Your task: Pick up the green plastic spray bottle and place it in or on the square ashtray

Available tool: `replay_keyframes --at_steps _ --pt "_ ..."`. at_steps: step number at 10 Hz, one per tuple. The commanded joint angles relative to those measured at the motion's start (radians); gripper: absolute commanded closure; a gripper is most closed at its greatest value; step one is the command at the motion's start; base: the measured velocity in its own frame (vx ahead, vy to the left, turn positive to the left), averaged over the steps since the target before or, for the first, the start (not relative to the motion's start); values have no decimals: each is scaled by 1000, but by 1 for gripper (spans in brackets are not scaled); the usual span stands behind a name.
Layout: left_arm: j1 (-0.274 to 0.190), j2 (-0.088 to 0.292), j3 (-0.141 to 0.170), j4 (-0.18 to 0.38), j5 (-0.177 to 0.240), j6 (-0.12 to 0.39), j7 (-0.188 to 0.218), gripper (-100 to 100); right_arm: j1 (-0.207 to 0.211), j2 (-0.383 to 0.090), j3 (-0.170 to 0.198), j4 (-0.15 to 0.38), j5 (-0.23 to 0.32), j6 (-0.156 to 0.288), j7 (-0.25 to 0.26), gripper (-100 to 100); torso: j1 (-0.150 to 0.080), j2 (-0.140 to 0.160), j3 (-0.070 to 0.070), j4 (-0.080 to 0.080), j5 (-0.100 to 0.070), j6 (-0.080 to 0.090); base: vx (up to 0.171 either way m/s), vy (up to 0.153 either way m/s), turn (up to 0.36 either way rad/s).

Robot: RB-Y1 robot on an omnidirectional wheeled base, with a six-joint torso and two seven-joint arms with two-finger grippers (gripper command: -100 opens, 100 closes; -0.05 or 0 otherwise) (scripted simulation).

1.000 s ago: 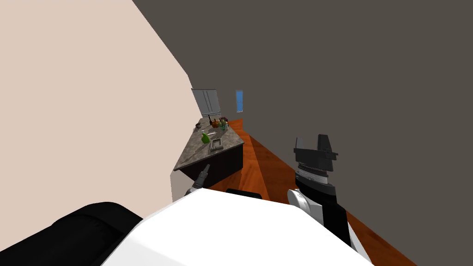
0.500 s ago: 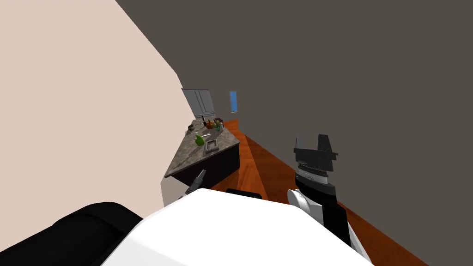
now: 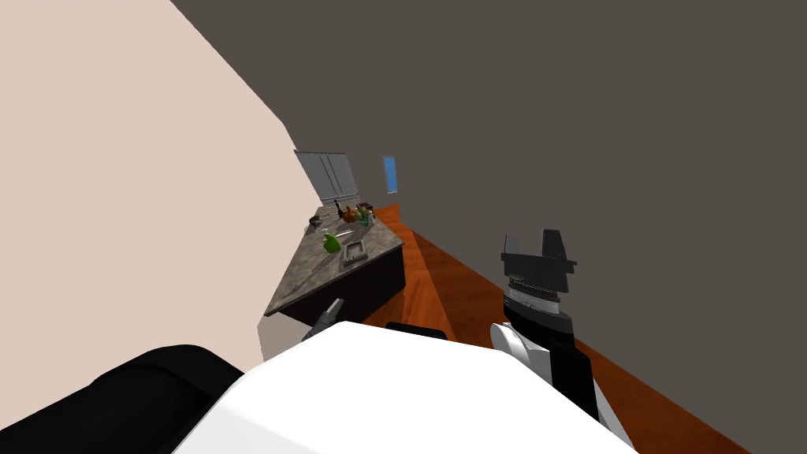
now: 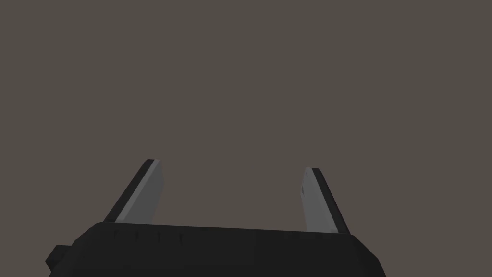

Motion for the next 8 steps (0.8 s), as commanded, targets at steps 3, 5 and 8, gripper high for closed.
replay_keyframes --at_steps 3,5,8 --pt "18 74 -48 104 48 -53 -33 -100 0 0 0 0 0 0 0 0 1 0 0 0 0 0 2 20 -218" --pt "29 122 -82 132 78 -87 -51 -100 0 0 0 0 0 0 0 0 0 0 0 0 0 -1 7 14 -129" --pt "41 168 -116 215 108 -118 -67 -100 0 0 0 0 0 0 0 0 2 -1 -1 0 0 0 15 39 -227"
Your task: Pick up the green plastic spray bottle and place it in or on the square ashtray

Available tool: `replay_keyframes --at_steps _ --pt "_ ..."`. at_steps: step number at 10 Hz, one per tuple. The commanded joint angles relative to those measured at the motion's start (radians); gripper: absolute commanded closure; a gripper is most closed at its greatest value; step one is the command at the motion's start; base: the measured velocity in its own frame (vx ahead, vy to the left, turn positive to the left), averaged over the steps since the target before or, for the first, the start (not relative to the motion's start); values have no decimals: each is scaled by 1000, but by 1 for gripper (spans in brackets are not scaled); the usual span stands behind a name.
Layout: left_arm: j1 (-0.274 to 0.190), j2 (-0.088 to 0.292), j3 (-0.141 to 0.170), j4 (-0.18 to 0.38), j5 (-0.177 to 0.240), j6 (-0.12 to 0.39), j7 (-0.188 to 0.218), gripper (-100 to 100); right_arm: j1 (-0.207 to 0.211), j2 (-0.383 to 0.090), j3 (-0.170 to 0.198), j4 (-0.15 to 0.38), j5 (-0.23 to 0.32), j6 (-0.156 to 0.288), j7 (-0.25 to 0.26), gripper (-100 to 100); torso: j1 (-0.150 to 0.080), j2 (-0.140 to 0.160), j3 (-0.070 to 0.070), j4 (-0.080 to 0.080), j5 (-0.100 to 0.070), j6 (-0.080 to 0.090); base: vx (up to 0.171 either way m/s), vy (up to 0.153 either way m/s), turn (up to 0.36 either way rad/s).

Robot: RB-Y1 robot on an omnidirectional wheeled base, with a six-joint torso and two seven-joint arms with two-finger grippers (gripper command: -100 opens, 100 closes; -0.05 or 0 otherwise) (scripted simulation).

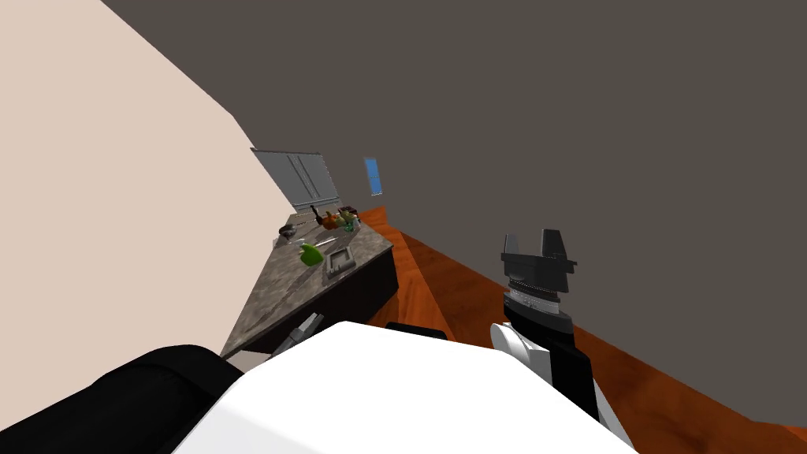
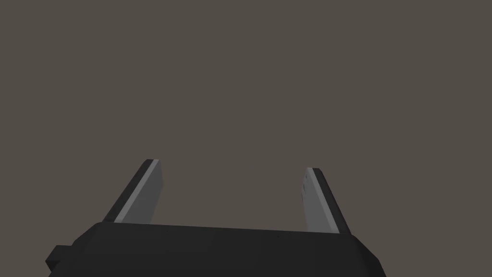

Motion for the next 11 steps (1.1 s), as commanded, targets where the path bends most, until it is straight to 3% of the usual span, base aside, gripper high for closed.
replay_keyframes --at_steps 1,3,4,5,6,7,8,10,11 --pt "29 50 -36 50 35 -34 -24 -100 0 0 0 0 0 0 0 0 0 0 0 0 0 0 27 62 -313" --pt "29 57 -36 67 35 -34 -24 -100 0 0 0 0 0 0 0 0 1 -1 0 0 0 0 14 42 -50" --pt "42 99 -69 100 61 -60 -37 -100 0 0 0 0 0 0 0 0 -1 0 0 0 0 0 22 40 -233" --pt "42 99 -69 122 61 -60 -37 -100 0 0 0 0 0 0 0 0 -1 -1 0 0 0 1 15 61 -206" --pt "55 139 -102 167 86 -84 -48 -100 0 0 0 0 0 0 0 0 0 0 0 0 0 0 22 105 -312" --pt "55 139 -102 175 86 -84 -48 -100 0 0 0 0 0 0 0 0 3 -1 0 0 0 1 26 95 -155" --pt "68 177 -135 214 110 -104 -58 -100 0 0 0 0 0 0 0 0 3 -1 -1 0 1 0 29 96 -249" --pt "68 177 -135 226 110 -104 -58 -100 0 0 0 0 0 0 0 0 3 -2 -1 0 1 0 15 70 -66" --pt "80 211 -166 261 131 -122 -66 -100 0 0 0 0 0 0 0 0 0 -1 0 0 0 -1 26 61 -243"
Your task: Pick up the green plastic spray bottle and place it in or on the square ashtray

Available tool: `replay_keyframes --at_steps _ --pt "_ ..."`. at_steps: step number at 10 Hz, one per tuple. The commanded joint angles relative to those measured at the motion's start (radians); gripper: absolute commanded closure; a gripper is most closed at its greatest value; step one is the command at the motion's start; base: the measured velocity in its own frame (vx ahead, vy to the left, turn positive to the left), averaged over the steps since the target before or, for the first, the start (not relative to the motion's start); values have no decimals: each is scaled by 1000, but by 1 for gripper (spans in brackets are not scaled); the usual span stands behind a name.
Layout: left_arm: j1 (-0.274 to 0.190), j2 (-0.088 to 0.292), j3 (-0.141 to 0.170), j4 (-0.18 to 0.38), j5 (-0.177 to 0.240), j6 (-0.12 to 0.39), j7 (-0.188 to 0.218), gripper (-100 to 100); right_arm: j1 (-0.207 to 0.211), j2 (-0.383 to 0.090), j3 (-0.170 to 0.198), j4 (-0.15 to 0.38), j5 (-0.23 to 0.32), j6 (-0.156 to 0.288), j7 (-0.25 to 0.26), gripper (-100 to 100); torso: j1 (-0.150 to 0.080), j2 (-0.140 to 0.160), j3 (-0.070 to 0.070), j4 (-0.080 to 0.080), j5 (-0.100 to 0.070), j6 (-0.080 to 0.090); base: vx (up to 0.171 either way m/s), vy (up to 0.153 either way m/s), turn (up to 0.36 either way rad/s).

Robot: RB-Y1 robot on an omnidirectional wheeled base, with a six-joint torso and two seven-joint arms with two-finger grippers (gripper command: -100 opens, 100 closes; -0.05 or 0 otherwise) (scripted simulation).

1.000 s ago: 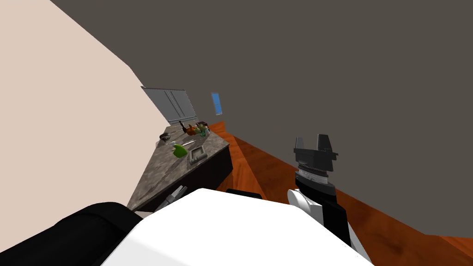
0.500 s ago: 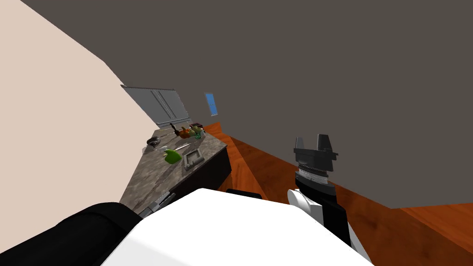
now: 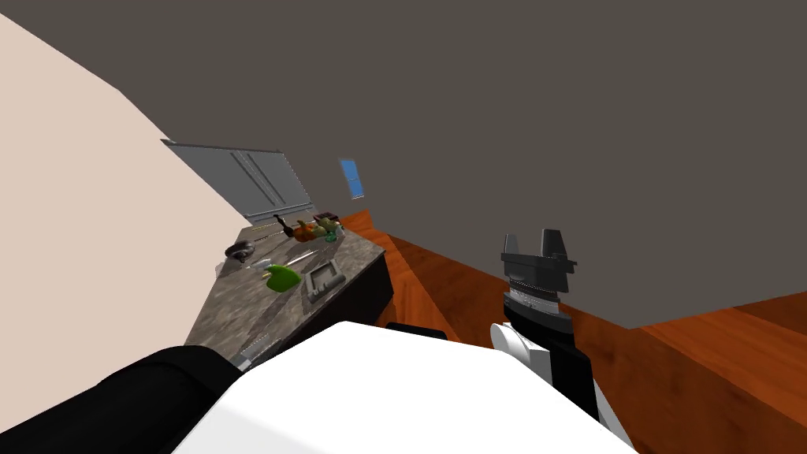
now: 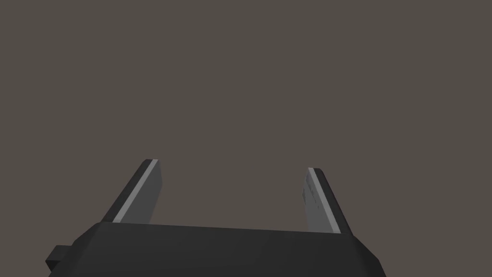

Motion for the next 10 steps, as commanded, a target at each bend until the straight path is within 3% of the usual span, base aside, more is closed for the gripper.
replay_keyframes --at_steps 1,2,3,4,5,6,8,10 --pt "18 49 -45 50 30 -26 -12 -100 0 0 0 0 0 0 0 0 0 0 0 0 0 0 30 167 -422" --pt "18 49 -45 64 30 -26 -12 -100 0 0 0 0 0 0 0 0 6 0 0 0 1 0 23 174 -156" --pt "30 78 -75 99 48 -41 -17 -100 0 0 0 0 0 0 0 0 7 -1 0 0 2 -1 44 152 -183" --pt "30 78 -75 111 48 -41 -17 -100 0 0 0 0 0 0 0 0 6 -2 -1 0 2 0 37 116 -107" --pt "42 105 -103 148 63 -54 -21 -100 0 0 0 0 0 0 0 0 4 -2 -1 0 2 -1 34 131 -246" --pt "42 105 -103 148 63 -54 -21 -100 0 0 0 0 0 0 0 0 4 -2 -1 0 1 0 15 113 -119" --pt "63 153 -155 211 89 -79 -25 -100 0 0 0 0 0 0 0 0 4 0 0 0 1 0 -5 154 -241" --pt "63 153 -155 211 89 -79 -25 -100 0 0 0 0 0 0 0 0 6 -1 0 0 2 -1 5 109 -42"
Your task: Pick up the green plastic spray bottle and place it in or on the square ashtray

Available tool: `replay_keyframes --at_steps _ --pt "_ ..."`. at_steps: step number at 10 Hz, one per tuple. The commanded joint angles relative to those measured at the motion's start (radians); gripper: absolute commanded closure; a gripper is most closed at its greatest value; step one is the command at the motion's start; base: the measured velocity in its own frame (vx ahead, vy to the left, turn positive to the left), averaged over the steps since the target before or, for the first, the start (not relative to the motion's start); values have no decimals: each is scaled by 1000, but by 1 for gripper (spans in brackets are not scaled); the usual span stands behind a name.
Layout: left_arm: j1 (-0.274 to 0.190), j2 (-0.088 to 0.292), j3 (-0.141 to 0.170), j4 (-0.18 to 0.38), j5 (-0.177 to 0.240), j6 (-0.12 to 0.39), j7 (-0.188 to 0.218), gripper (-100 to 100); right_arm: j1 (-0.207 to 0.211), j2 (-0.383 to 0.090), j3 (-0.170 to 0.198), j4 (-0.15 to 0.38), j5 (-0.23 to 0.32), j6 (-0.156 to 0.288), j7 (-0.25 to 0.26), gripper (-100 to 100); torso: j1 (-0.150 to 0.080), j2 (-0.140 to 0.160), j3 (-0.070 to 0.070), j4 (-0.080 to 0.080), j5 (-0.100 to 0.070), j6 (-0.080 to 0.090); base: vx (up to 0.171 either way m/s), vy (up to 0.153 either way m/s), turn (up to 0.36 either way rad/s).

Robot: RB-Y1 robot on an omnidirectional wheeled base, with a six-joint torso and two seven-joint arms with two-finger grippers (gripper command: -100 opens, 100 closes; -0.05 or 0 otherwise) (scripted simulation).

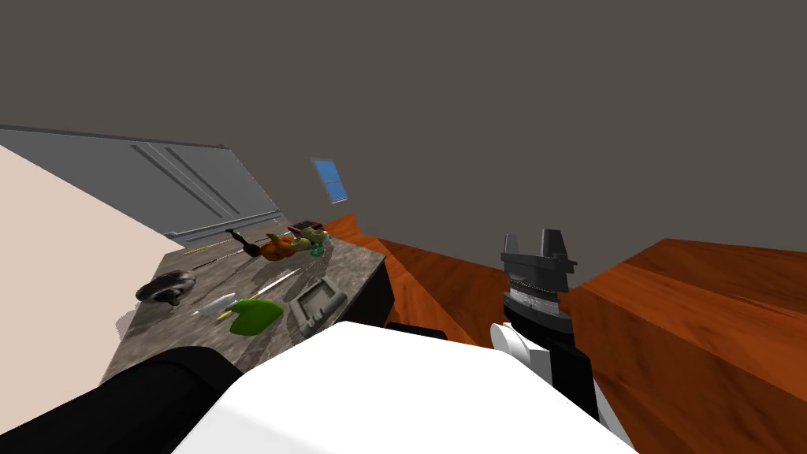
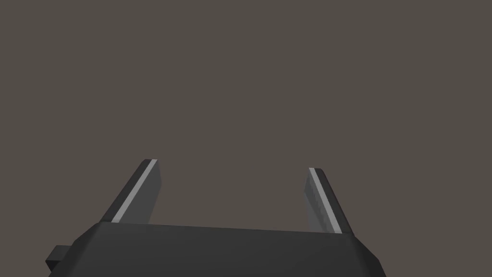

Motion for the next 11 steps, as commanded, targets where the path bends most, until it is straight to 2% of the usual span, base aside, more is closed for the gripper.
replay_keyframes --at_steps 1,4,5,6,7,8,9,10,11 --pt "6 17 -26 37 8 -16 4 -100 0 0 0 0 0 0 0 0 0 0 0 0 0 0 -6 71 -155" --pt "24 61 -83 90 27 -56 4 -100 0 0 0 0 0 0 0 0 3 -1 -1 0 0 1 19 125 -239" --pt "28 76 -107 105 31 -84 5 -100 0 0 0 0 0 0 0 0 2 -3 -2 -1 0 1 95 81 -268" --pt "29 80 -114 108 32 -95 5 -100 0 0 0 0 0 0 0 0 0 -6 -4 -1 0 1 112 47 -176" --pt "30 77 -106 102 32 -84 2 -100 0 0 0 0 0 0 0 0 -2 -8 -5 -2 -1 1 46 19 -29" --pt "29 77 -107 104 32 -88 4 0 0 0 0 0 0 0 0 0 -4 -5 -3 -1 -1 0 9 5 2" --pt "4 53 -89 111 10 -59 3 -100 0 0 0 0 0 0 0 0 -6 -3 -2 -1 -2 0 25 -20 -99" --pt "23 71 -96 89 24 -70 -4 -100 0 0 0 0 0 0 0 0 -7 -3 -2 -1 -2 0 15 -12 -24" --pt "22 70 -94 87 23 -65 -7 100 0 0 0 0 0 0 0 0 -7 -2 -1 -1 -2 0 0 0 0"
